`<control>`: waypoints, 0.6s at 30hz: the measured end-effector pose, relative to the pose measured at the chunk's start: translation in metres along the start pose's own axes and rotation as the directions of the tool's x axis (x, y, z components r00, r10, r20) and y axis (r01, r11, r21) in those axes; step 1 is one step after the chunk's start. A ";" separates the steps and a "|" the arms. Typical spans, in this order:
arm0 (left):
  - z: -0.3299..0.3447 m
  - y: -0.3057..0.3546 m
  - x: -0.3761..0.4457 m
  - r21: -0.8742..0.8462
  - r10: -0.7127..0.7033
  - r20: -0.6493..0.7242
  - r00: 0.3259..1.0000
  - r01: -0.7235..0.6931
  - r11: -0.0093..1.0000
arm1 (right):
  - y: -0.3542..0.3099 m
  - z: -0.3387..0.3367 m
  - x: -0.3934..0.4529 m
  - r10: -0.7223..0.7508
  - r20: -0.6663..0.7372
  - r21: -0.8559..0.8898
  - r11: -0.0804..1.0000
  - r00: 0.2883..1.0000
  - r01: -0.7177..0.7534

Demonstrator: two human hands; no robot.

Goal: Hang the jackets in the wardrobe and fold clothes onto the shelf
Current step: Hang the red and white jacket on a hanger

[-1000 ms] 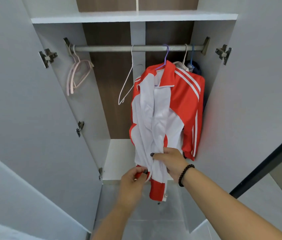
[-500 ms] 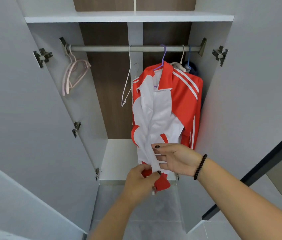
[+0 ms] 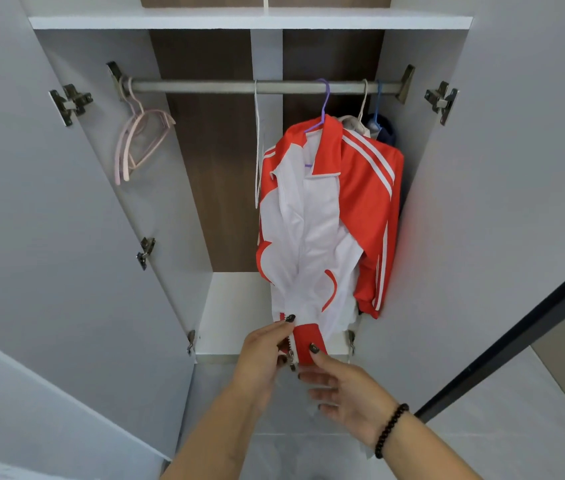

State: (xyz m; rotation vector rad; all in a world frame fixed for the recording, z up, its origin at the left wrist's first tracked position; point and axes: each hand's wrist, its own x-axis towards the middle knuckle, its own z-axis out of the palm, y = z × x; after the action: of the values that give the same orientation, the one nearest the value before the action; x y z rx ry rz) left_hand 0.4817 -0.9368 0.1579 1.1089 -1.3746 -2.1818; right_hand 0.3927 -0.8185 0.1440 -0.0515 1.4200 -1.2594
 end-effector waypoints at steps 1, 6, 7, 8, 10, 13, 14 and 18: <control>0.002 0.001 0.000 0.032 0.000 0.012 1.000 -0.001 0.999 | -0.001 0.004 0.000 -0.045 0.031 0.117 0.992 0.999 0.041; 0.007 0.006 0.001 0.089 0.047 0.043 0.998 -0.051 0.995 | -0.005 0.008 0.001 -0.205 0.009 0.299 0.934 0.979 0.193; 0.008 0.005 0.001 0.087 0.066 0.046 0.997 -0.070 0.994 | -0.006 0.006 0.001 -0.217 0.011 0.312 0.928 0.976 0.203; 0.008 0.005 0.000 0.072 0.086 0.044 0.995 -0.089 0.993 | -0.007 0.004 0.000 -0.227 0.012 0.334 0.919 0.974 0.210; 0.007 0.002 -0.001 0.009 0.122 0.034 0.992 -0.122 0.992 | -0.010 0.003 -0.001 -0.243 -0.007 0.405 0.886 0.970 0.225; 0.001 0.000 -0.001 -0.147 0.157 0.028 0.987 -0.151 0.977 | -0.011 0.003 0.002 -0.236 -0.080 0.574 0.783 0.968 0.238; -0.002 0.000 -0.001 -0.200 0.161 0.018 0.987 -0.154 0.968 | -0.011 0.004 0.003 -0.227 -0.107 0.628 0.740 0.968 0.242; -0.012 0.004 -0.003 -0.307 0.160 -0.050 0.986 -0.168 0.937 | -0.007 0.017 0.006 -0.210 -0.140 0.681 0.689 0.967 0.249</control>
State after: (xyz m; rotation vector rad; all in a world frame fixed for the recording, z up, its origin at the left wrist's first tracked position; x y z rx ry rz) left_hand 0.4920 -0.9442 0.1600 0.8684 -1.0258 -2.1594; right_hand 0.3987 -0.8357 0.1495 0.3333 0.9077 -1.9598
